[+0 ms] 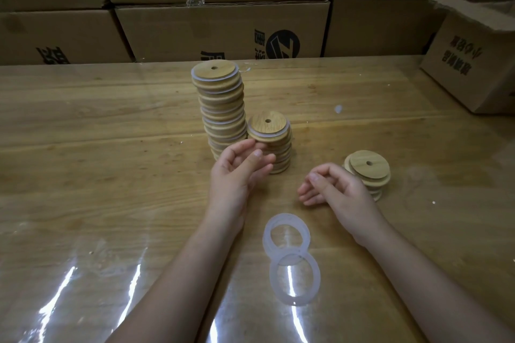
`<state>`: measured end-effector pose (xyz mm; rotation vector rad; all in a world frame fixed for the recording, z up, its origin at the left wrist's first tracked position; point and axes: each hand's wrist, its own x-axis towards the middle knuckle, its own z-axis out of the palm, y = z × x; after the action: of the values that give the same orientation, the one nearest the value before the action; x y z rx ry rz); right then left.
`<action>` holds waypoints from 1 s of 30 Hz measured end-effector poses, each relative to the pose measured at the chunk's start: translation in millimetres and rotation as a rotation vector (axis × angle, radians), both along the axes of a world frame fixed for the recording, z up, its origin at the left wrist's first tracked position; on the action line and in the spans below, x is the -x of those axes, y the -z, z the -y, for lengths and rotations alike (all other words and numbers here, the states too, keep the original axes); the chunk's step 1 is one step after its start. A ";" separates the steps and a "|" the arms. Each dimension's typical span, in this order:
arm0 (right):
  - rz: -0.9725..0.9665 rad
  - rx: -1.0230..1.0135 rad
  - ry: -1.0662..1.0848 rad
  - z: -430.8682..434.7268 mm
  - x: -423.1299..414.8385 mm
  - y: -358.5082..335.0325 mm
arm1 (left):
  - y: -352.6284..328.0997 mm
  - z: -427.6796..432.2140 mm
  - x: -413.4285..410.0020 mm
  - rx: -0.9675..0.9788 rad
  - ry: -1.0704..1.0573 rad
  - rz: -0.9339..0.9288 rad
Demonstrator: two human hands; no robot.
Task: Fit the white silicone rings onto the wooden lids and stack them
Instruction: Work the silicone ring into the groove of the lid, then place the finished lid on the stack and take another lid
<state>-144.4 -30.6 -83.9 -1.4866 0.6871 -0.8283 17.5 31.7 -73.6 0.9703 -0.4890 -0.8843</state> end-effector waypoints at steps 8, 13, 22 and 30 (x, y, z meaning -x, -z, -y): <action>-0.006 0.006 0.006 -0.4 -1.0 -0.1 | 4.9 -2.4 9.9 0.003 0.019 0.372; -0.023 0.019 0.006 -0.5 0.1 0.7 | 6.7 -2.9 10.5 -0.001 0.086 0.451; -0.121 0.505 0.324 -5.5 4.2 1.9 | 12.0 -2.0 7.7 -0.014 0.080 0.485; -0.658 0.712 0.719 6.1 14.0 3.1 | 11.1 -5.5 11.1 -0.058 0.150 0.560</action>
<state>-158.4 -36.6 -87.0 -2.2345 1.5940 -1.2055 6.4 37.2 -84.8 1.2501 -1.0271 -0.7557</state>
